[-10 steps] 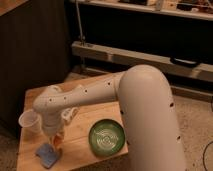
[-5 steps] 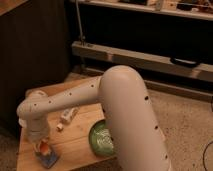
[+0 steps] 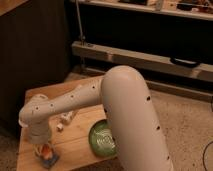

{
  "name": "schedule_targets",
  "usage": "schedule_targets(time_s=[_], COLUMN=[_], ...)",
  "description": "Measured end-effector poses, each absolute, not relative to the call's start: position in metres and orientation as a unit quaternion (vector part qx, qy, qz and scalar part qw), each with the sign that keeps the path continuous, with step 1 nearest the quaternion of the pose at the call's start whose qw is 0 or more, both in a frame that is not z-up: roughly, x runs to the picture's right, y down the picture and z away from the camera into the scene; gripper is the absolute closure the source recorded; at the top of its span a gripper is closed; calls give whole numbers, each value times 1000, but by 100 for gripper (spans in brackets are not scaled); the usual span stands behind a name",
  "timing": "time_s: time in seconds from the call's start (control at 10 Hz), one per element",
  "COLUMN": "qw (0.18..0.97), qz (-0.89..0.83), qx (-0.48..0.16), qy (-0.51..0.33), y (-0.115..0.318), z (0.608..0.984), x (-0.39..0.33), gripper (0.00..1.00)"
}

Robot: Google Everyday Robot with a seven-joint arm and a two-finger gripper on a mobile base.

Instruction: Place the pepper on the white sponge

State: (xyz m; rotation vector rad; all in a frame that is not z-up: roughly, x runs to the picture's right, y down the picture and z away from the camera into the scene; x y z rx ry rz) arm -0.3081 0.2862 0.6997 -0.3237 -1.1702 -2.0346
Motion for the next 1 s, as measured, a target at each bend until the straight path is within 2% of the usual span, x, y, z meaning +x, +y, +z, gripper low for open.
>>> schedule_targets(time_s=[1.0], qw=[382], qz=[-783], qx=[-128], qy=[-473], y=[307], z=[691], x=[-310], gripper=[84])
